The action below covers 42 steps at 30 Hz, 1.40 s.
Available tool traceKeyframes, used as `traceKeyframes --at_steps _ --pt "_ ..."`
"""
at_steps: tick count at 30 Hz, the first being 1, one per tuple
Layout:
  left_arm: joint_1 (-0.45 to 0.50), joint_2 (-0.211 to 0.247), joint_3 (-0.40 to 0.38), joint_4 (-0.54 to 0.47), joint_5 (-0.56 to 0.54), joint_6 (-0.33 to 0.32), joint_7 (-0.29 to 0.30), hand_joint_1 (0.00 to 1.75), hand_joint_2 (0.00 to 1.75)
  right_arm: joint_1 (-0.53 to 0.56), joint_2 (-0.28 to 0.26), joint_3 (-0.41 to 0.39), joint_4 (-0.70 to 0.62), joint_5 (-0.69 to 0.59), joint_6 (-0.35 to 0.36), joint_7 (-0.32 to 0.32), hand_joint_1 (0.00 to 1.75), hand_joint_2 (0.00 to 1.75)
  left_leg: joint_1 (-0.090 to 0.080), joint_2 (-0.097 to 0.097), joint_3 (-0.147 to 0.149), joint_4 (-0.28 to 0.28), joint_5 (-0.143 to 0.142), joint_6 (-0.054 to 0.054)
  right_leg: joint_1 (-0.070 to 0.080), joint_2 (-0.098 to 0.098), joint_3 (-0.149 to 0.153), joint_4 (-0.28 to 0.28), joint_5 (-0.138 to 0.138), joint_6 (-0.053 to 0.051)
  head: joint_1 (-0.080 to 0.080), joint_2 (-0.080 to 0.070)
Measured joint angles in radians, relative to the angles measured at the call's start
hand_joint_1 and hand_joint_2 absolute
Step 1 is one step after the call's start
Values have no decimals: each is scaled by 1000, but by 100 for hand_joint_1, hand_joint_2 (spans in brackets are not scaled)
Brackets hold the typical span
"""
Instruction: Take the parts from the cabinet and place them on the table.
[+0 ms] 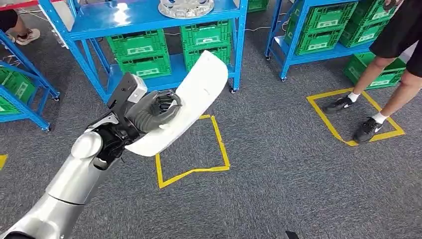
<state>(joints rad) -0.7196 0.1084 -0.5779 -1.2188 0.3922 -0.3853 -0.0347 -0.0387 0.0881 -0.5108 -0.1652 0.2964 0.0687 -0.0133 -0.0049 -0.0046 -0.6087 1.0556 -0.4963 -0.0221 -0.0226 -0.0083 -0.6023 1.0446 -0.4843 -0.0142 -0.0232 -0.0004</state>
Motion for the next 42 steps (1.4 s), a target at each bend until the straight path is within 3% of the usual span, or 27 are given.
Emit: traceKeyframes --at_steps 3,5,7,9,10,14,15,17,19,20,21,22,23,24,25,28,29,30,31,32,34,35,36,37,39,40,42 --pt "0 4 0 3 0 -3 -7 175 175 0 -1 0 0 7 4 -8 0 0 7 1 -81 207 -120 -16 -1 -10 -8 0 7 -10 -4 0" --pt "3 4 0 7 0 -5 -7 175 175 0 -1 0 0 7 4 -8 0 0 9 2 -106 279 -138 -19 -1 -22 -15 0 11 -9 -4 0" --pt "2 5 0 8 0 -5 -8 175 175 0 -1 0 0 7 4 -8 0 0 11 5 -44 178 -77 -17 -3 -32 -18 0 16 -5 -4 0" --pt "-2 5 0 8 0 -5 -8 175 175 0 -1 0 0 7 4 -11 0 0 10 38 59 -3 -14 -10 -4 -44 -17 0 20 1 -4 0" --pt "-5 5 0 7 0 -5 -8 175 175 0 -1 0 0 7 4 -12 0 0 -1 58 64 -30 -31 -4 2 -49 -19 1 23 9 -4 0" --pt "-5 6 0 7 0 -6 -9 175 175 0 -1 0 0 7 4 -13 0 0 -3 20 52 -35 -5 27 2 -76 -18 -9 38 35 -3 0" --pt "-5 5 0 6 0 -6 -9 175 175 -1 -1 0 0 7 4 -13 0 0 3 16 54 -41 4 34 -4 -56 -22 2 26 41 -3 0" --pt "-9 1 0 7 1 -6 -10 175 175 0 -1 0 0 5 5 -14 0 0 4 3 43 -41 13 47 -3 -9 -67 107 -52 44 -1 0" --pt "-9 -3 0 9 1 -6 -10 175 175 2 -1 0 0 3 3 -14 0 0 0 -11 32 -38 18 53 0 2 -130 257 -120 46 -1 0" --pt "-8 -4 -1 9 1 -6 -9 175 175 3 -2 0 0 2 3 -14 0 0 -2 -22 26 -35 22 52 2 3 -147 300 -128 45 -1 0" --pt "-7 -5 -1 9 1 -6 -9 175 175 4 -1 0 0 2 3 -14 0 0 -2 -32 20 -31 24 51 3 3 -139 287 -111 42 -1 0" --pt "-7 -5 -1 9 1 -6 -8 175 175 4 -1 0 0 2 3 -14 0 0 -2 -43 16 -27 26 49 5 5 -105 228 -78 38 -1 0" --pt "-8 -5 -1 8 1 -6 -8 175 175 4 -1 0 0 2 4 -14 0 0 -2 -51 13 -23 26 48 5 12 -60 149 -42 35 -1 0" --pt "-7 -5 -1 5 2 -6 -8 175 175 3 -1 0 0 2 5 -15 0 0 -2 -61 9 -17 27 46 4 39 3 39 -4 28 -1 0" --pt "-8 -6 -1 4 2 -5 -9 175 175 2 -2 0 0 3 5 -15 0 0 -4 -66 1 -13 27 40 4 74 15 10 -26 26 -2 0" --pt "-4 -5 -1 -2 3 -2 -9 175 175 4 -1 0 0 8 6 -15 0 0 0 -90 -6 -19 38 19 13 47 11 4 -12 15 -2 0" --pt "-3 -2 0 -5 3 -2 -8 175 175 3 -1 0 0 9 6 -15 0 0 -2 -98 -8 -22 42 13 7 38 12 -2 -6 7 -2 0" --pt "0 3 2 -10 3 -2 -8 175 175 2 2 0 0 10 8 -14 0 0 -2 -91 -14 -18 38 11 -1 24 14 -11 0 -1 -1 0" --pt "-2 6 3 -13 4 -1 -8 175 175 1 0 0 0 10 11 -15 0 0 -7 -50 -24 9 14 2 -1 19 16 -15 2 -7 -10 0" --pt "-2 6 3 -14 4 0 -9 175 175 3 0 0 0 10 12 -14 0 0 -4 -24 -52 71 -26 -6 -1 8 15 -16 4 -9 -15 0" --pt "4 7 4 -14 5 0 -7 175 175 6 0 0 0 11 12 -14 0 0 4 -7 -119 222 -95 -17 -1 -13 12 -15 4 -10 -15 0" --pt "7 8 4 -14 6 0 -7 175 175 7 0 0 0 12 12 -14 0 0 8 -4 -140 274 -108 -22 -1 -25 11 -15 4 -10 -15 0" --pt "9 8 4 -14 6 0 -6 175 175 7 0 0 0 12 12 -14 0 0 12 -2 -135 271 -96 -25 -2 -35 10 -14 5 -9 -15 0" --pt "9 9 4 -14 6 0 -6 175 175 6 0 0 0 12 12 -14 0 0 15 2 -105 221 -64 -26 -2 -45 10 -13 5 -8 -15 0" --pt "7 13 10 -15 6 0 -6 175 175 4 0 0 0 15 12 -14 0 0 15 25 -1 38 14 -25 -5 -63 12 -11 3 -3 -15 0" --pt "6 13 12 -16 7 0 -6 175 175 4 0 0 0 17 12 -14 0 0 11 62 31 -34 8 -21 -3 -71 14 -11 3 2 -15 0" --pt "5 13 13 -20 8 0 -7 175 175 4 0 0 0 18 11 -14 0 0 3 45 31 -34 17 -2 3 -81 12 -13 6 17 -13 0"
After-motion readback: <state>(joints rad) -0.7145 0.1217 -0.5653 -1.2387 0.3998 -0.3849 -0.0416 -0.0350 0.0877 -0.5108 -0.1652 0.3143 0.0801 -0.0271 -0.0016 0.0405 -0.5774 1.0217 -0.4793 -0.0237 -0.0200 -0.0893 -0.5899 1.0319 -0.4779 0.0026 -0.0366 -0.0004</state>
